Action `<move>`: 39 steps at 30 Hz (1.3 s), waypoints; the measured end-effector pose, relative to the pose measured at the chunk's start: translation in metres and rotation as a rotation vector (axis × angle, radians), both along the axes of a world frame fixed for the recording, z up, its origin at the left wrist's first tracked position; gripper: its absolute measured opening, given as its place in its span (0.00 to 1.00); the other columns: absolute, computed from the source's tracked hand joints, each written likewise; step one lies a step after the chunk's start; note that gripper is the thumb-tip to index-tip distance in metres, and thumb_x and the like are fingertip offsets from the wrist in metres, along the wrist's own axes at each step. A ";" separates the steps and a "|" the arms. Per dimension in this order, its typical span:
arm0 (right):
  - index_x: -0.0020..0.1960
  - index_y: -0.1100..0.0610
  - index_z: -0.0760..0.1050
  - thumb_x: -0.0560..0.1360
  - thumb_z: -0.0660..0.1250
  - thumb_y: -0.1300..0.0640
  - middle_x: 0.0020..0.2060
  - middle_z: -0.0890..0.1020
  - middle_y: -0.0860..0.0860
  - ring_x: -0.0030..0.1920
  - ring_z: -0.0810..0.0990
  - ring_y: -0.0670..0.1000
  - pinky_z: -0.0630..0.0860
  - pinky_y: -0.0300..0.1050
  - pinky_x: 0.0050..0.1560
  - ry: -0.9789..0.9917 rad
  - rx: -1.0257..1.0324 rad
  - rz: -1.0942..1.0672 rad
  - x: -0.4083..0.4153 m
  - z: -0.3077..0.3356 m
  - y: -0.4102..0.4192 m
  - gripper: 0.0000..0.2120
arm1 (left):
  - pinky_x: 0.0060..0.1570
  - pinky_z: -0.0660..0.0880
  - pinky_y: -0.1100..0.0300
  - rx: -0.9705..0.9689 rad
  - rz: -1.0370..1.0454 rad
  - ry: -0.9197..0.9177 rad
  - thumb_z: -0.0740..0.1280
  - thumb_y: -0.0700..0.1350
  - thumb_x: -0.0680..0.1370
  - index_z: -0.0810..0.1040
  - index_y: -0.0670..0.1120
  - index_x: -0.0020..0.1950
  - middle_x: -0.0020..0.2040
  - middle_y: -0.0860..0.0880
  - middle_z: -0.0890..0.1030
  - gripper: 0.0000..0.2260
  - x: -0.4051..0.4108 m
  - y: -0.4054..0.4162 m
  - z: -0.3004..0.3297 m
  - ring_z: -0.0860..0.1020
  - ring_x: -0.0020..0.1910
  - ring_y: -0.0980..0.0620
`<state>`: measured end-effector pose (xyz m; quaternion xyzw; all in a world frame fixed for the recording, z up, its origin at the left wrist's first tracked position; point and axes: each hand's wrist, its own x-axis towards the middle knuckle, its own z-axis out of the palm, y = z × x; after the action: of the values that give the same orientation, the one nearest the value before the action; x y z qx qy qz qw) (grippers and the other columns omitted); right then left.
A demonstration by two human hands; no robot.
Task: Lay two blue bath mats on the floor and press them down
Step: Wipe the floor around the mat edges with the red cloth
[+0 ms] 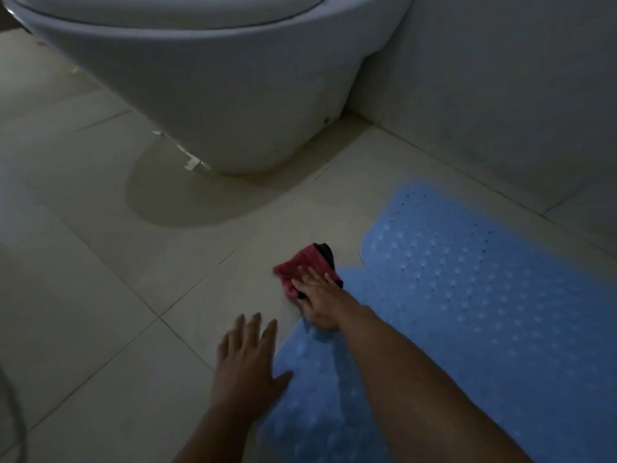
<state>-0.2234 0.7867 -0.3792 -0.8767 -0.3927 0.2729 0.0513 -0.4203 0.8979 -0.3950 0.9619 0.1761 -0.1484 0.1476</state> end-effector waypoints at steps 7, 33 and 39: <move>0.82 0.53 0.51 0.85 0.50 0.50 0.82 0.45 0.53 0.82 0.44 0.55 0.46 0.57 0.80 -0.019 -0.091 -0.239 0.078 0.000 0.004 0.27 | 0.53 0.80 0.42 0.043 -0.130 0.012 0.62 0.79 0.56 0.79 0.54 0.67 0.70 0.44 0.77 0.46 0.012 -0.002 -0.015 0.73 0.67 0.40; 0.51 0.57 0.82 0.78 0.64 0.56 0.47 0.84 0.53 0.50 0.82 0.52 0.79 0.47 0.54 0.857 0.368 -1.122 -0.110 0.335 -0.055 0.09 | 0.67 0.70 0.54 -0.747 0.378 0.182 0.76 0.50 0.75 0.75 0.48 0.72 0.65 0.48 0.78 0.27 0.029 0.021 0.360 0.76 0.68 0.47; 0.42 0.53 0.81 0.80 0.64 0.58 0.47 0.85 0.54 0.52 0.83 0.56 0.78 0.52 0.60 0.685 0.545 -1.334 -0.085 0.598 -0.116 0.11 | 0.47 0.80 0.45 -0.880 0.223 0.106 0.76 0.43 0.69 0.81 0.46 0.37 0.30 0.52 0.82 0.05 0.066 -0.042 0.609 0.79 0.31 0.58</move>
<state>-0.3080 0.6703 0.2185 -0.7510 0.1993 0.3331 0.5342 -0.3545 0.8558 0.2140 0.7737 0.2063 -0.2411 0.5483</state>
